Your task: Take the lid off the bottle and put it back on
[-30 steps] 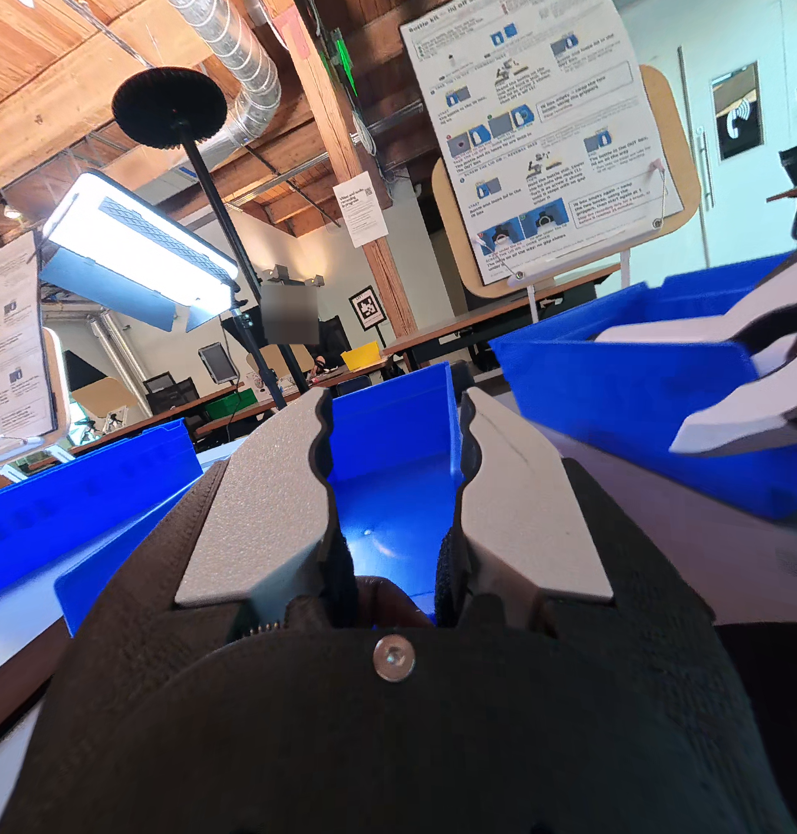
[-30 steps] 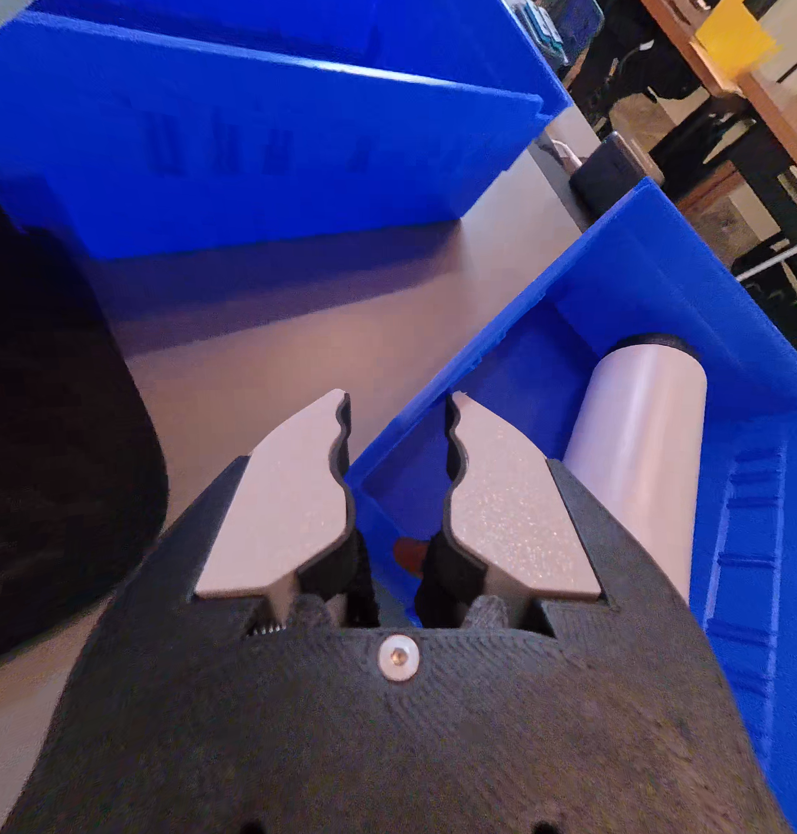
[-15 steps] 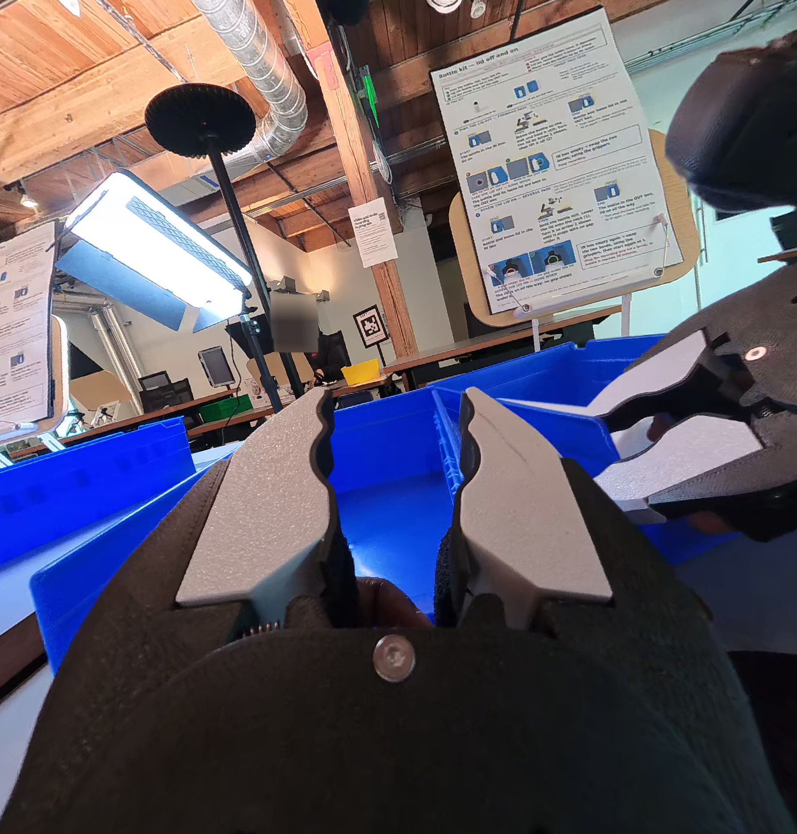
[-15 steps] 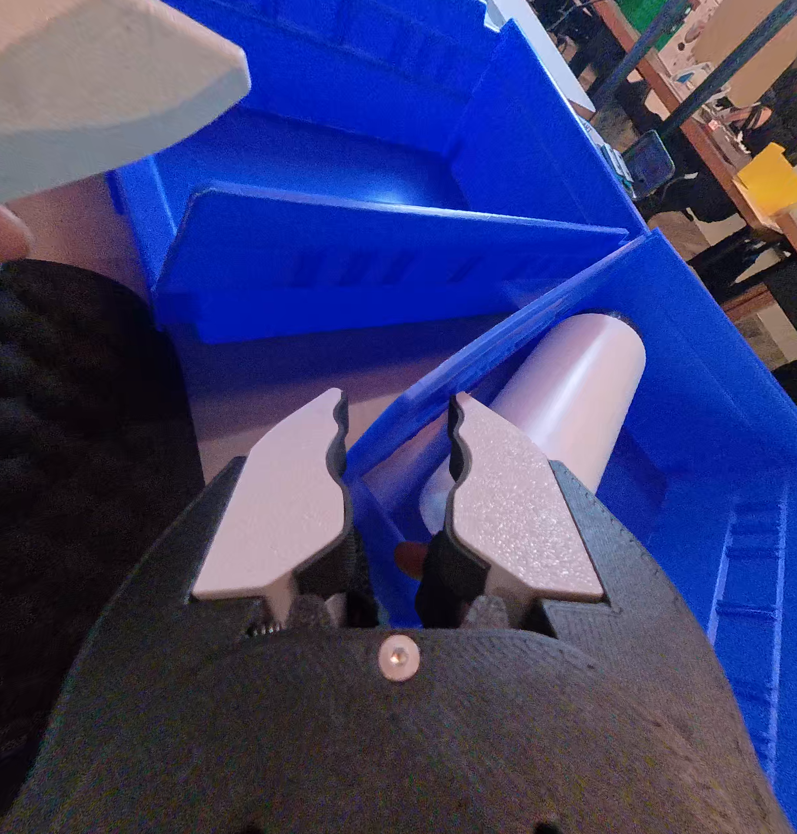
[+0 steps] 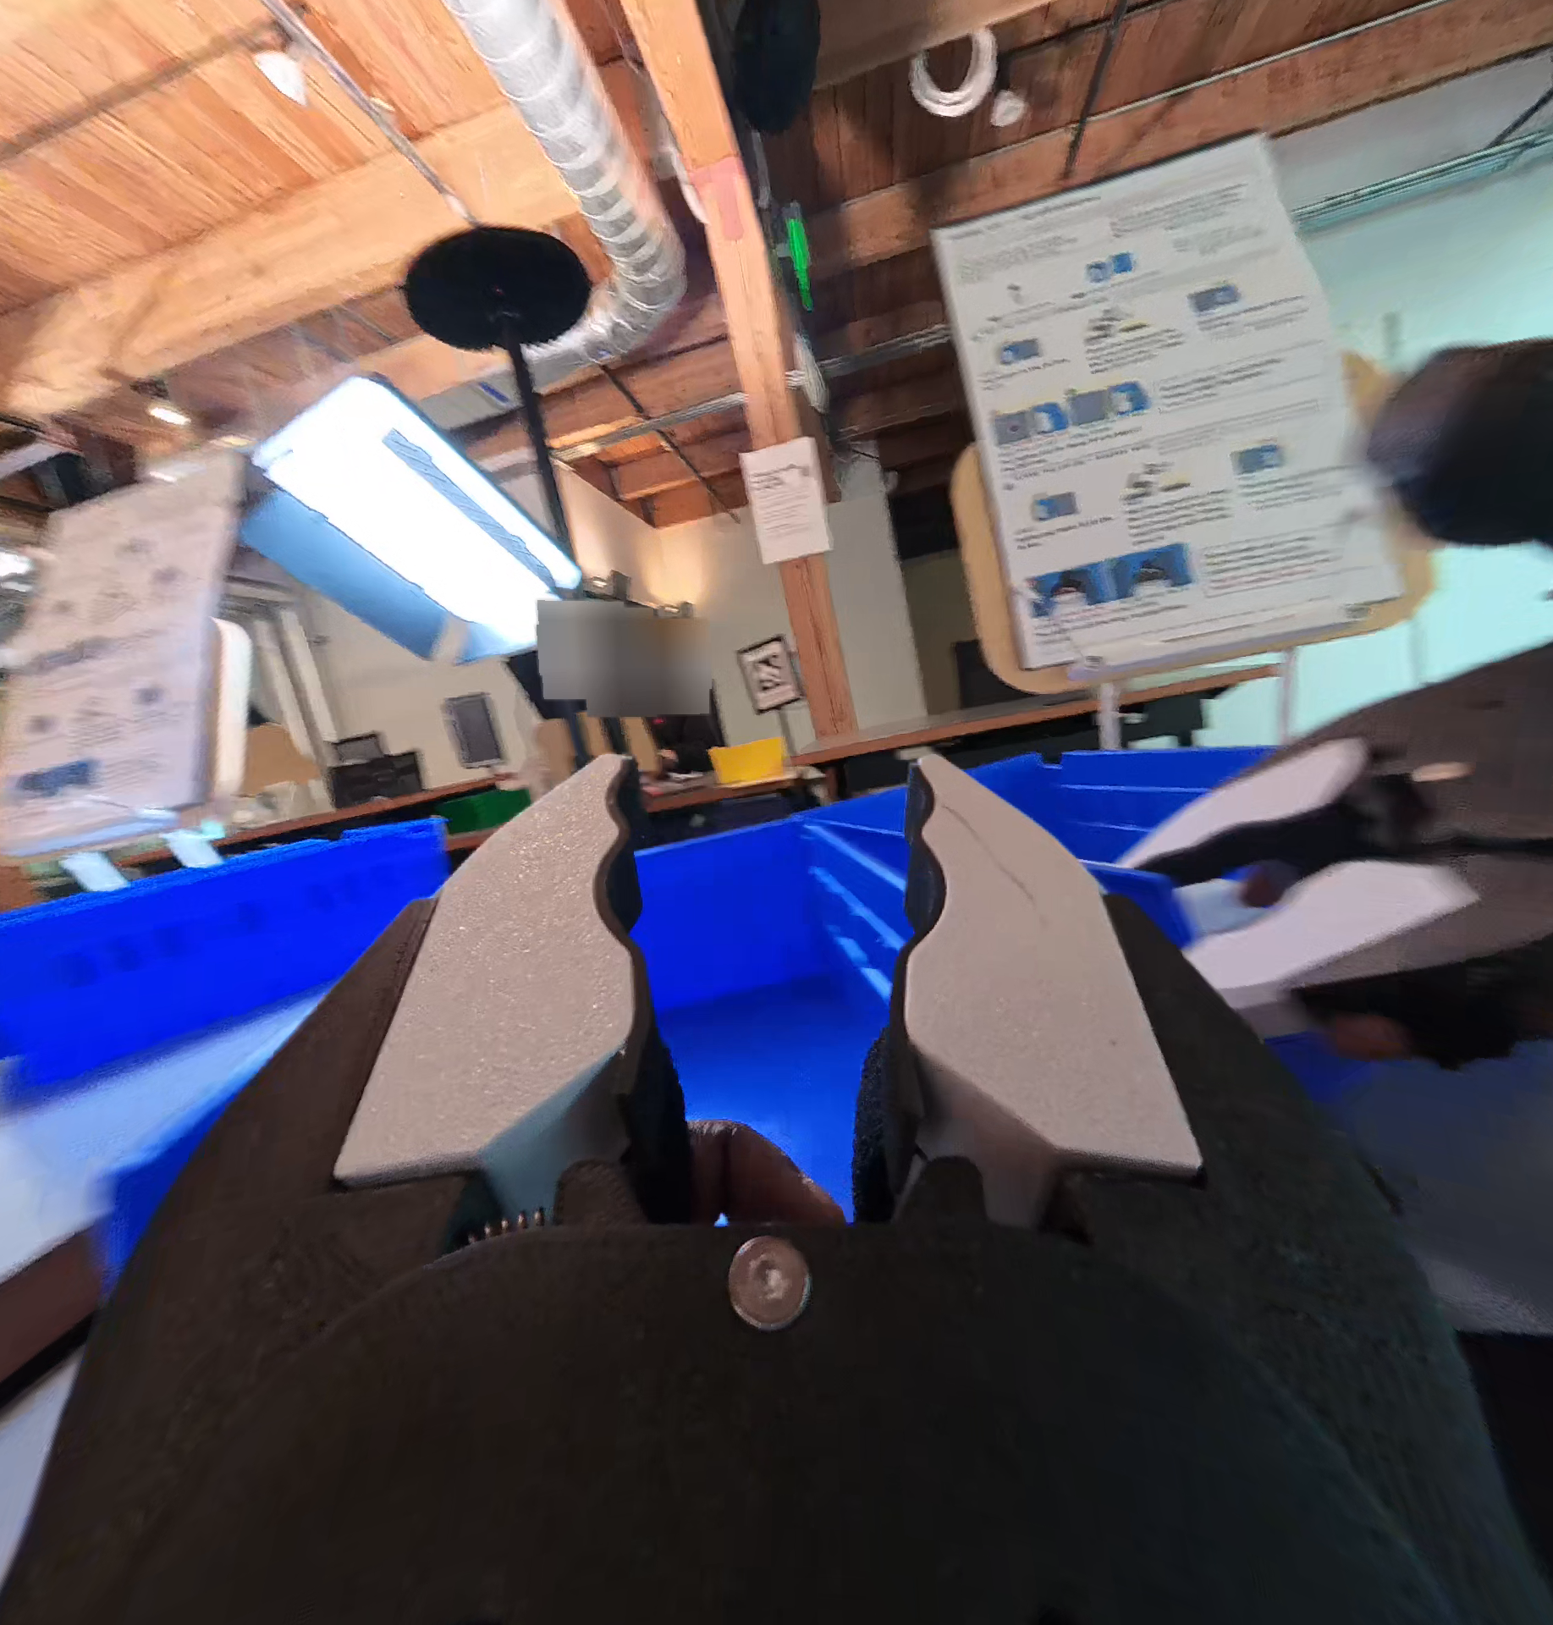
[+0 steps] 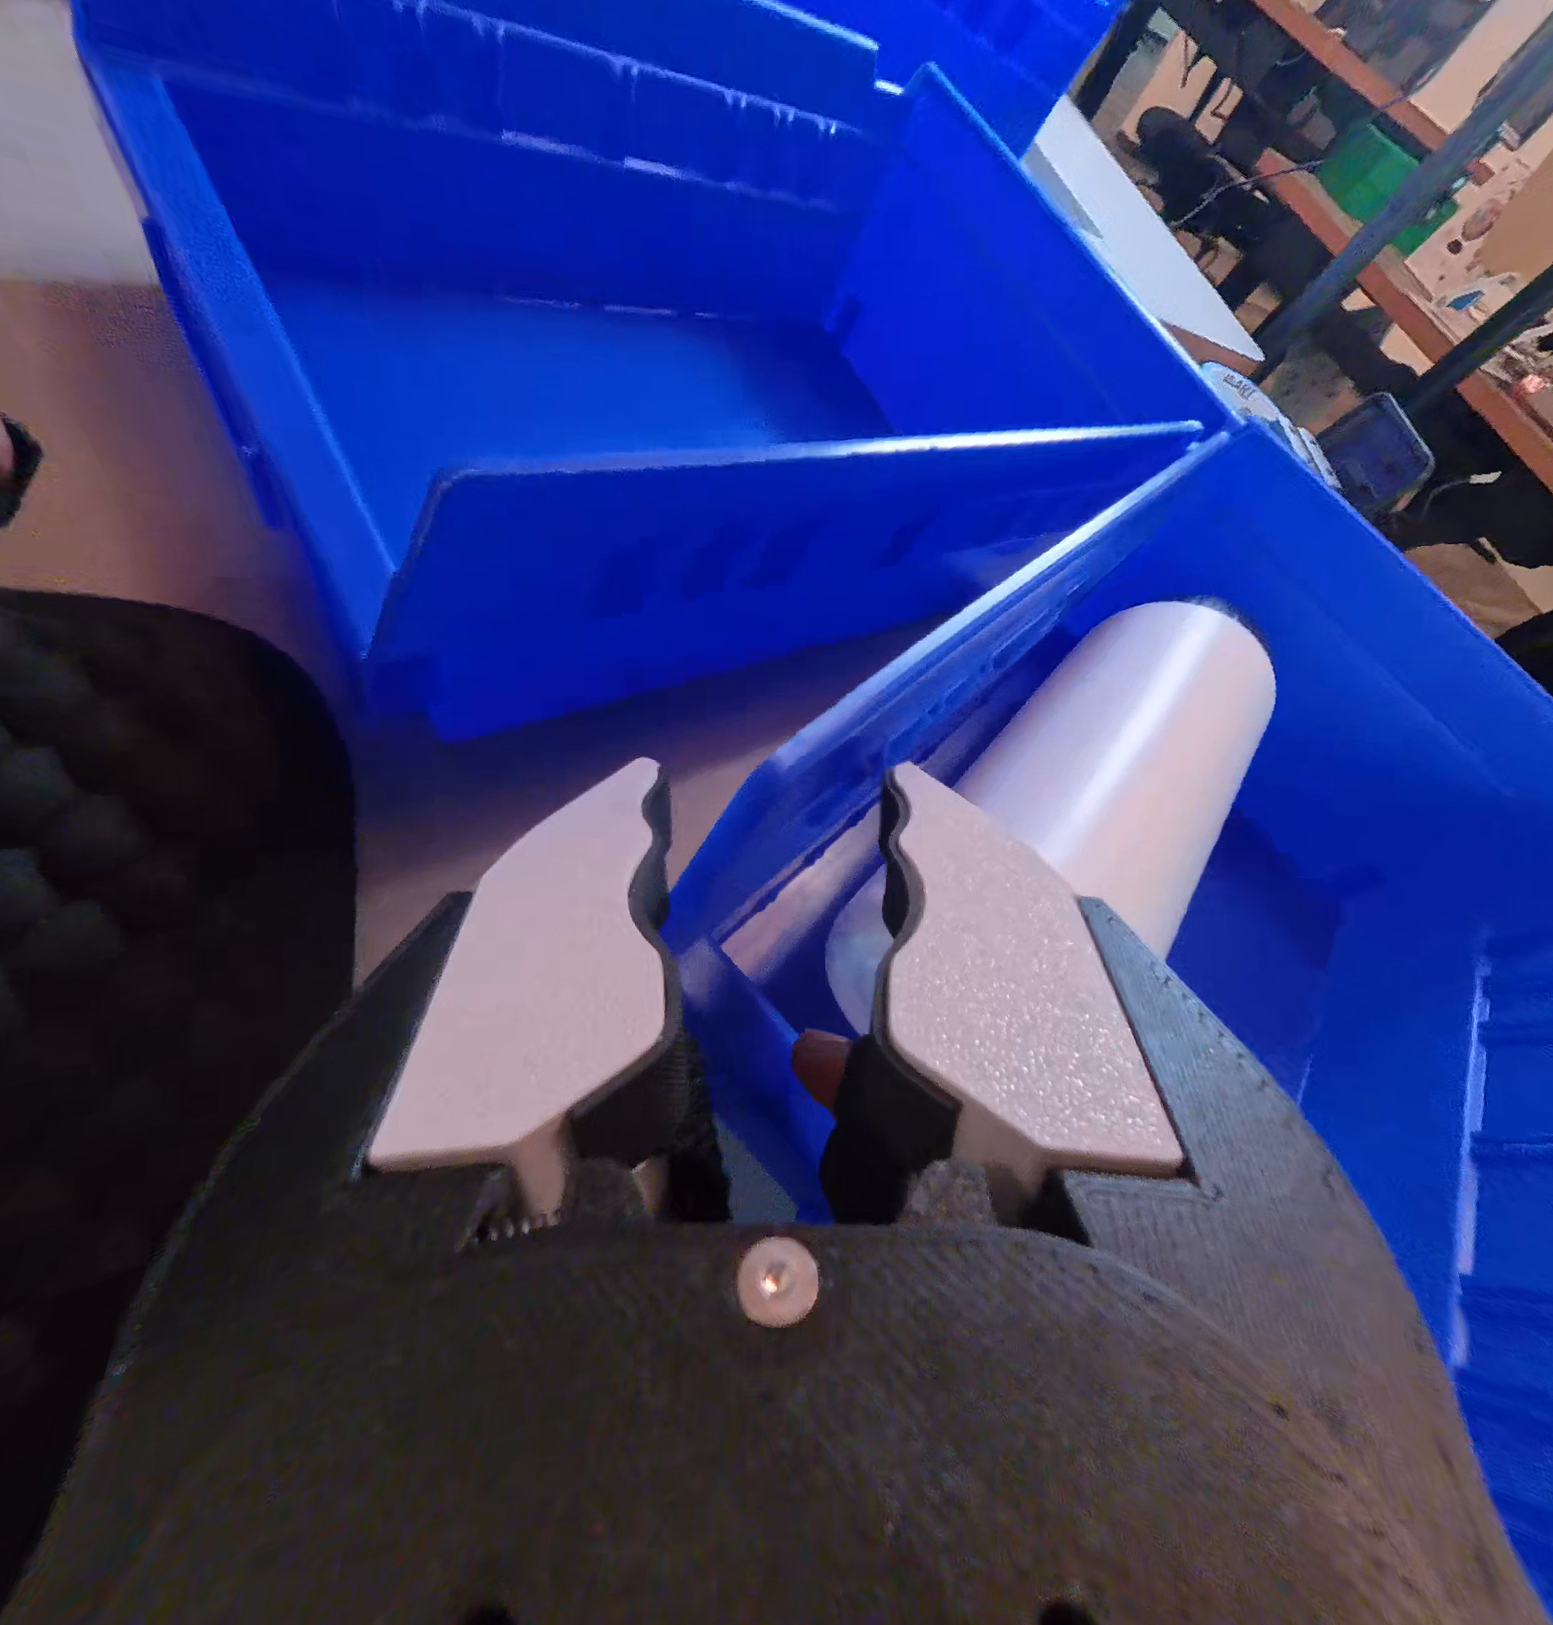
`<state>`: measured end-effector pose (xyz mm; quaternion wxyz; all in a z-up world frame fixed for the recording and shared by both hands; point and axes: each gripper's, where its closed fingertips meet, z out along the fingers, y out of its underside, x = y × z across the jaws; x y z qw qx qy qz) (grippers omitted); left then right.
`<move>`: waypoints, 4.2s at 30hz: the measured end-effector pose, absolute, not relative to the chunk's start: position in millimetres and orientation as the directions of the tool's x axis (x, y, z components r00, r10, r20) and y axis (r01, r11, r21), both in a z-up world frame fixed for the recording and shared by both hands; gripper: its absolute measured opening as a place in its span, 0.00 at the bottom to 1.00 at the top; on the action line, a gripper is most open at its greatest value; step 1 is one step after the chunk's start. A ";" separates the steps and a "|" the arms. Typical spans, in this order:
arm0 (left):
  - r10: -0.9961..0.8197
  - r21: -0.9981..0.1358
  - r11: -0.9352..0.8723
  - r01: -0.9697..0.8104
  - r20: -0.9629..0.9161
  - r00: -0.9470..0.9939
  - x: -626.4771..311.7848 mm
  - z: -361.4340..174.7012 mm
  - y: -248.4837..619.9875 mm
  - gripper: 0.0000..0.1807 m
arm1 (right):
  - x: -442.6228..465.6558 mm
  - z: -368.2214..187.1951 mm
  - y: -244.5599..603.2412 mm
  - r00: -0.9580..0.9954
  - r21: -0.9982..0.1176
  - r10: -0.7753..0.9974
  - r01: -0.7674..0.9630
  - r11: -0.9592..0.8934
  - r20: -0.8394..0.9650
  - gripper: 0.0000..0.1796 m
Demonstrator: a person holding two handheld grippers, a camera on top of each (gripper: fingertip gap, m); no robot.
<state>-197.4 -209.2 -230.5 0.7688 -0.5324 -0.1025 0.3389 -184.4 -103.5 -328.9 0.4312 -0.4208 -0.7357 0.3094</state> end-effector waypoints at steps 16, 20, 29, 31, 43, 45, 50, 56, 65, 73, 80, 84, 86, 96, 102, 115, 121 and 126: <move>0.594 -0.968 -0.250 -0.005 -0.158 0.789 -355.1 -316.9 -290.6 0.41 | -194.5 -312.4 -173.7 -0.185 -0.924 0.981 0.363 0.124 0.059 0.33; 0.606 -0.963 -0.268 0.034 -0.141 0.783 -353.0 -321.2 -281.2 0.06 | -204.8 -321.5 -169.3 -0.161 -0.900 0.976 0.388 0.196 0.144 0.15; 0.776 -0.977 0.043 -0.209 -0.100 0.623 -304.6 -228.1 -310.4 0.03 | -186.2 -262.7 -167.6 -0.041 -0.875 0.889 0.157 0.457 0.457 0.10; 0.752 -0.955 0.119 -0.272 -0.092 0.652 -283.7 -193.5 -298.0 0.03 | -167.5 -229.4 -157.3 0.028 -0.870 0.871 0.077 0.487 0.490 0.10; 0.251 -0.933 0.323 -0.158 -0.076 0.965 -99.5 -134.9 -56.3 0.06 | 62.1 -159.3 10.8 0.595 -0.868 0.663 0.127 0.480 0.453 0.07; 0.153 -0.961 0.254 -0.110 -0.072 0.986 -60.9 -153.2 -8.9 0.08 | 106.3 -170.0 45.3 0.674 -0.903 0.626 0.152 0.402 0.392 0.06; 0.005 -0.994 0.074 -0.083 -0.082 0.997 18.4 -209.2 78.0 0.08 | 193.3 -224.8 113.8 0.769 -0.963 0.580 0.197 0.186 0.269 0.06; -0.085 -0.995 -0.085 -0.049 -0.042 0.995 73.4 -271.3 125.3 0.11 | 250.7 -284.0 156.4 0.816 -0.973 0.547 0.231 -0.010 0.188 0.05; -0.338 -0.941 -0.239 -0.241 -0.152 0.929 117.8 -323.0 118.9 0.38 | 280.4 -318.4 169.5 0.815 -0.937 0.533 0.331 -0.108 0.227 0.08; -0.198 -0.685 -0.305 -0.661 -0.634 0.748 -0.5 -293.6 37.6 0.41 | 235.5 -264.4 118.0 0.545 -0.799 0.592 0.486 0.354 0.594 0.29; -0.252 -0.298 -0.589 -0.751 -0.816 0.521 -95.5 -355.9 13.7 0.30 | 173.9 -364.3 106.5 0.047 -0.385 0.690 0.856 0.345 0.722 0.33; -0.305 -0.198 -0.619 -0.760 -0.831 0.465 -110.6 -370.9 3.9 0.18 | 178.8 -375.2 121.1 -0.024 -0.227 0.602 0.913 0.338 0.798 0.20; -0.322 -0.198 -0.629 -0.752 -0.814 0.484 -116.7 -371.6 -7.3 0.18 | 185.6 -376.1 122.3 0.015 -0.269 0.642 0.915 0.300 0.767 0.20; -0.393 -0.243 -0.614 -0.751 -0.732 0.557 -179.0 -374.2 -101.1 0.19 | 231.7 -376.3 135.8 0.063 -0.290 0.636 0.921 0.260 0.769 0.21; -0.414 -0.230 -0.616 -0.754 -0.720 0.558 -210.9 -374.2 -145.8 0.19 | 259.8 -376.5 141.7 0.092 -0.296 0.629 0.928 0.227 0.772 0.21; -0.443 -0.166 -0.627 -0.761 -0.728 0.523 -268.6 -374.6 -216.4 0.19 | 312.0 -376.3 144.9 0.125 -0.306 0.609 0.930 0.203 0.783 0.21; -0.319 -0.450 -0.697 -0.559 -0.503 0.803 -249.6 -366.1 -231.0 0.35 | 316.3 -375.9 134.1 0.225 -0.440 0.685 0.884 0.156 0.693 0.31; -0.038 -0.807 -0.558 -0.194 -0.208 0.977 -245.9 -274.9 -209.3 0.45 | 310.1 -361.1 115.1 0.362 -0.655 0.803 0.754 0.046 0.474 0.43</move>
